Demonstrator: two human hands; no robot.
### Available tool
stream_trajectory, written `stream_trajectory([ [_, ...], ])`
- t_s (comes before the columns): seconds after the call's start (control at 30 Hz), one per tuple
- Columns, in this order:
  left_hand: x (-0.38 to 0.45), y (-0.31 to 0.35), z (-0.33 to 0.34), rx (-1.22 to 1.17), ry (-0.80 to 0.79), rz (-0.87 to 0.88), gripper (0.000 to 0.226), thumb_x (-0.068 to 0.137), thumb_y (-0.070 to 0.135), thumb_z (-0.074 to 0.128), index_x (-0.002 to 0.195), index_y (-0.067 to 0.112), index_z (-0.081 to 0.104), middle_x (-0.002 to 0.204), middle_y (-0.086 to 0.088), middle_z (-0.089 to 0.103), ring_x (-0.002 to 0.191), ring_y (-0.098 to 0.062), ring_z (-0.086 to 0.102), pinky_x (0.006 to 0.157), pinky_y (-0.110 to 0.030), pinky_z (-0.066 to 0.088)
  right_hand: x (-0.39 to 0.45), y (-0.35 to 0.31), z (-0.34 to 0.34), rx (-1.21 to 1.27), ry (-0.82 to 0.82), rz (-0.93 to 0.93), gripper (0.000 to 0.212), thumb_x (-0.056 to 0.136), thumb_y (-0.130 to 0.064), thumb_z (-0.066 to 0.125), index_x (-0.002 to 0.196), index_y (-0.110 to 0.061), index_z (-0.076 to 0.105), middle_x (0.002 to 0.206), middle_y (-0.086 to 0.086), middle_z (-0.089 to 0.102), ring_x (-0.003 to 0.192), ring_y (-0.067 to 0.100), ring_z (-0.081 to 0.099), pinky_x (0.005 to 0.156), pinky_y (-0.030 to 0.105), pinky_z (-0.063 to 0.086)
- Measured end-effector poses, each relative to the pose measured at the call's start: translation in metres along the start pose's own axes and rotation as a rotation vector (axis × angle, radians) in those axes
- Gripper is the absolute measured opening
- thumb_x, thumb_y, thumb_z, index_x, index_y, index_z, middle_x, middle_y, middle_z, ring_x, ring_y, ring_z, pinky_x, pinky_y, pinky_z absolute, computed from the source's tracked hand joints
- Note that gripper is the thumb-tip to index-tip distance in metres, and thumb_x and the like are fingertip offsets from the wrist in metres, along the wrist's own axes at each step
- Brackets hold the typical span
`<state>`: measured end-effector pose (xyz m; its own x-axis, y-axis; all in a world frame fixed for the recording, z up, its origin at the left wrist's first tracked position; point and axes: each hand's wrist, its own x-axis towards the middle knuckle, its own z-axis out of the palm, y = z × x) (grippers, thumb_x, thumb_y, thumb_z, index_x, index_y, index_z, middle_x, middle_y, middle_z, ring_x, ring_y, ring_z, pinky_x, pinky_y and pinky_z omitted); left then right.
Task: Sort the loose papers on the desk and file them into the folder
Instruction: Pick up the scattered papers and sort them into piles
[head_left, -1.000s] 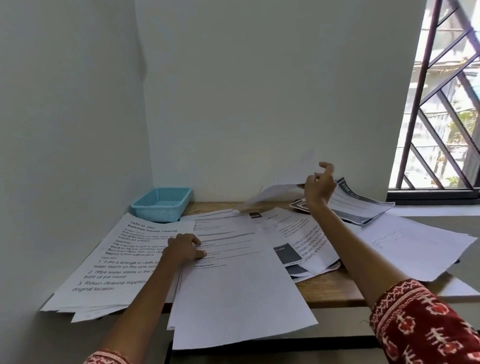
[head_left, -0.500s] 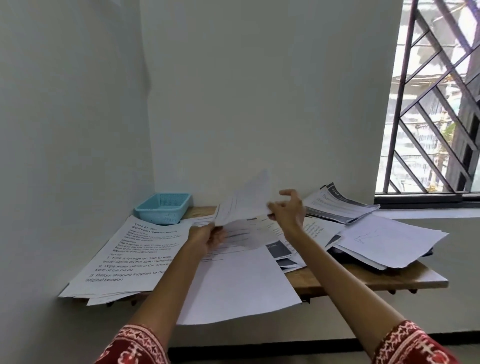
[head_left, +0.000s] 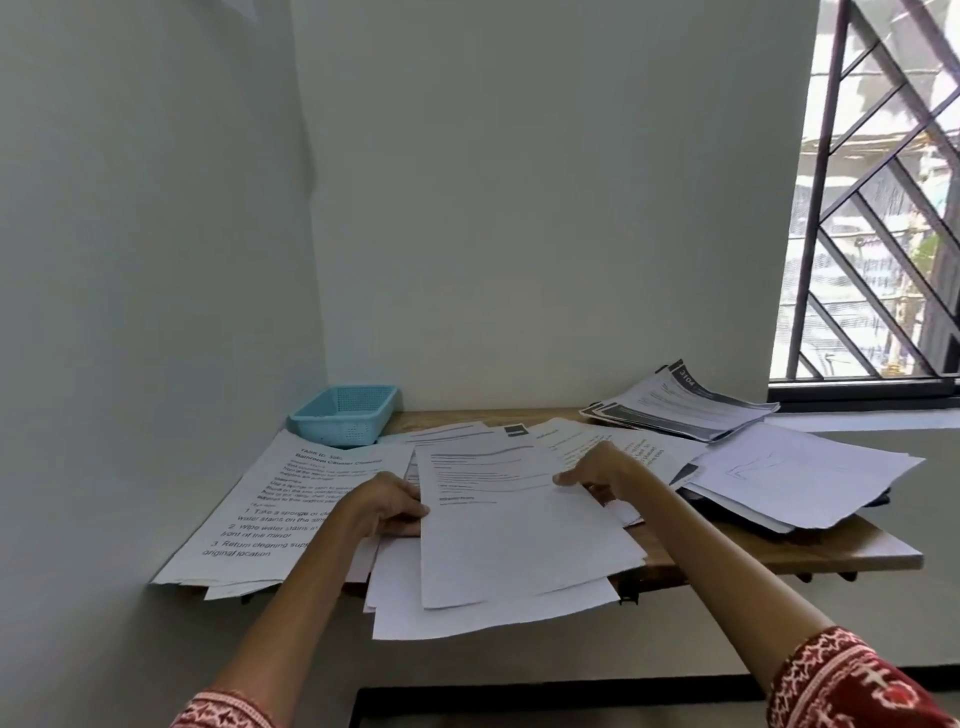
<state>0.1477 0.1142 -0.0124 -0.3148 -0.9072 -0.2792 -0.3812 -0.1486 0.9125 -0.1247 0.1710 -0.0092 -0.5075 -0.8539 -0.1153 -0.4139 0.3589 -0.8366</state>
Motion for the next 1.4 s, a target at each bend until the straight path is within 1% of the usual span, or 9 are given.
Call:
stream_trajectory([
  [0.1,-0.001,0.000,0.003,-0.014,-0.001,0.010,0.016,0.083,-0.012,0.060,0.095,-0.004,0.065,0.088,-0.013,0.067,0.075,-0.021,0.065,0.050,-0.022,0.056,0.005,0.005,0.006,-0.057,0.100,-0.057,0.042,0.068,-0.019,0.085,0.095,0.000,0.061,0.094,0.012,0.062,0.089,0.025,0.062,0.073,0.026,0.048],
  [0.3,0.004,-0.004,0.007,-0.135,0.053,0.071,0.006,0.085,-0.008,0.059,0.087,-0.003,0.062,0.093,-0.014,0.067,0.073,-0.021,0.063,0.050,-0.022,0.056,0.006,0.009,0.007,0.205,0.158,-0.140,0.023,0.070,-0.003,0.081,0.067,-0.007,0.059,0.074,0.006,0.056,0.069,0.019,0.053,0.052,0.018,0.036],
  [0.4,0.015,-0.010,0.008,-0.228,0.154,0.149,0.026,0.085,-0.006,0.061,0.110,-0.011,0.057,0.109,-0.020,0.063,0.091,-0.030,0.063,0.073,-0.031,0.058,0.011,0.011,0.005,0.245,0.155,-0.160,0.022,0.073,-0.006,0.080,0.068,-0.008,0.058,0.079,0.009,0.059,0.069,0.019,0.054,0.055,0.019,0.040],
  [0.5,0.019,-0.013,0.011,-0.266,0.215,0.190,0.013,0.086,-0.008,0.059,0.098,-0.008,0.063,0.106,-0.022,0.064,0.081,-0.029,0.063,0.072,-0.035,0.056,0.015,0.014,0.001,0.229,0.117,-0.168,0.018,0.078,-0.008,0.076,0.073,-0.007,0.059,0.081,0.011,0.060,0.074,0.020,0.055,0.064,0.023,0.041],
  [0.7,0.020,-0.011,0.007,-0.187,0.457,0.312,0.013,0.087,0.000,0.058,0.092,0.007,0.068,0.096,-0.012,0.068,0.089,-0.029,0.063,0.085,-0.039,0.053,0.010,0.030,-0.039,0.303,0.584,-0.158,0.015,0.090,-0.007,0.053,0.096,-0.002,0.066,0.095,0.018,0.065,0.074,0.025,0.052,0.067,0.028,0.038],
  [0.87,0.017,-0.009,0.000,-0.164,0.613,0.341,0.014,0.088,0.001,0.056,0.096,0.006,0.067,0.092,-0.006,0.063,0.087,-0.024,0.055,0.087,-0.037,0.049,0.009,0.039,-0.058,0.216,0.692,-0.152,0.015,0.091,-0.004,0.049,0.098,0.004,0.061,0.091,0.015,0.059,0.088,0.035,0.058,0.078,0.043,0.049],
  [1.13,0.014,-0.011,-0.005,-0.162,0.609,0.332,0.014,0.089,0.001,0.057,0.098,0.004,0.067,0.094,-0.007,0.063,0.094,-0.028,0.058,0.092,-0.040,0.049,0.008,0.038,-0.054,0.284,0.669,-0.190,0.014,0.094,-0.007,0.052,0.101,0.002,0.061,0.102,0.019,0.063,0.086,0.031,0.055,0.077,0.038,0.048],
  [1.27,0.010,-0.013,-0.004,-0.035,0.504,0.311,0.011,0.087,0.001,0.060,0.077,0.006,0.064,0.083,-0.007,0.060,0.082,-0.024,0.055,0.071,-0.029,0.043,0.006,0.026,-0.054,0.356,0.552,-0.199,0.023,0.094,-0.010,0.055,0.115,-0.002,0.059,0.112,0.010,0.059,0.098,0.029,0.056,0.090,0.036,0.046],
  [1.4,0.005,-0.010,0.008,0.234,0.508,0.263,0.015,0.078,0.006,0.072,0.091,0.001,0.069,0.091,-0.006,0.064,0.092,-0.022,0.059,0.077,-0.027,0.041,-0.002,0.013,-0.037,0.156,0.356,-0.172,0.026,0.085,0.000,0.055,0.109,-0.002,0.065,0.092,0.012,0.061,0.083,0.025,0.057,0.076,0.033,0.049],
])
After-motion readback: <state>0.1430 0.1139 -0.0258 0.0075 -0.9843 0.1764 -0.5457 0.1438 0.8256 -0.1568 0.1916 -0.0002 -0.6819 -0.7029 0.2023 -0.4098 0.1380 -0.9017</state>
